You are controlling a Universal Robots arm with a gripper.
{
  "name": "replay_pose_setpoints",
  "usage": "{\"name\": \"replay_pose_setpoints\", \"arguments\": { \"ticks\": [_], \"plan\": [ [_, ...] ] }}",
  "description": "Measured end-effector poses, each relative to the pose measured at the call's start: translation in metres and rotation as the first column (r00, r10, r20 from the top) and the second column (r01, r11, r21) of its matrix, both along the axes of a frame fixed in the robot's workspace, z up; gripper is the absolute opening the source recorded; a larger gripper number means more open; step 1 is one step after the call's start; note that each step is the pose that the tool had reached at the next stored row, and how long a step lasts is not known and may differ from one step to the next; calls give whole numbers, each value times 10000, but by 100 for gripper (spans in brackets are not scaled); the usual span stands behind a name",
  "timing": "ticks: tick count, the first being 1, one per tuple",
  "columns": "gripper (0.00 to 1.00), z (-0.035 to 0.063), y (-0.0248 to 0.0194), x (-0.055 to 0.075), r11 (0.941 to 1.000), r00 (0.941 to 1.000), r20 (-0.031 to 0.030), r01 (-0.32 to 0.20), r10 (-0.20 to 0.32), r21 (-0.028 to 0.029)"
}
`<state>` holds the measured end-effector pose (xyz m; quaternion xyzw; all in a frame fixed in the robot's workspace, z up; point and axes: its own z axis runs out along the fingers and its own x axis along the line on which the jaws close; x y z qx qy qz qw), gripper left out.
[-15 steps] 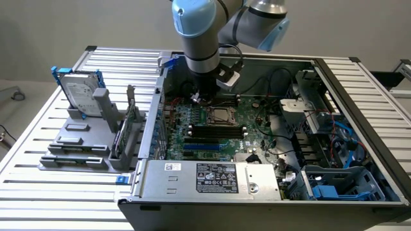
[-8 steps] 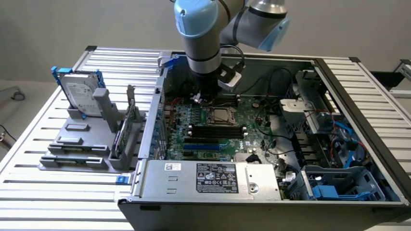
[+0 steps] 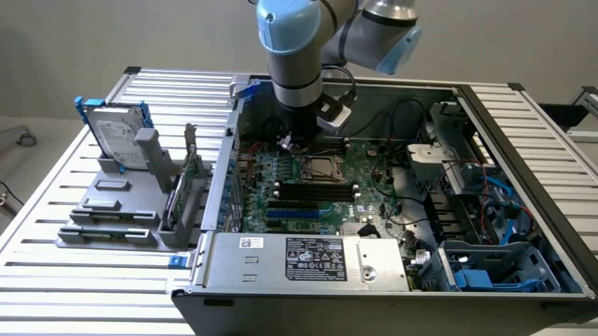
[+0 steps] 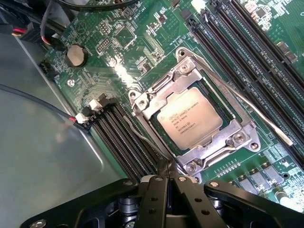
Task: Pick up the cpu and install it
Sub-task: 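Install the first cpu locking lever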
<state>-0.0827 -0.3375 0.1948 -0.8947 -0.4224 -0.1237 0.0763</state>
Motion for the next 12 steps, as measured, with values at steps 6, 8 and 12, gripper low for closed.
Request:
{"name": "replay_pose_setpoints", "arguments": {
  "ticks": [6, 8, 12],
  "plan": [
    [11, 0, 9, 0, 10000, 9998, -179, 1, -1, -1],
    [11, 0, 16, 1, 10000, 9998, -179, -1, 1, 2],
    [11, 0, 21, 2, 10000, 9998, -178, 0, 0, -5]
  ]
}}
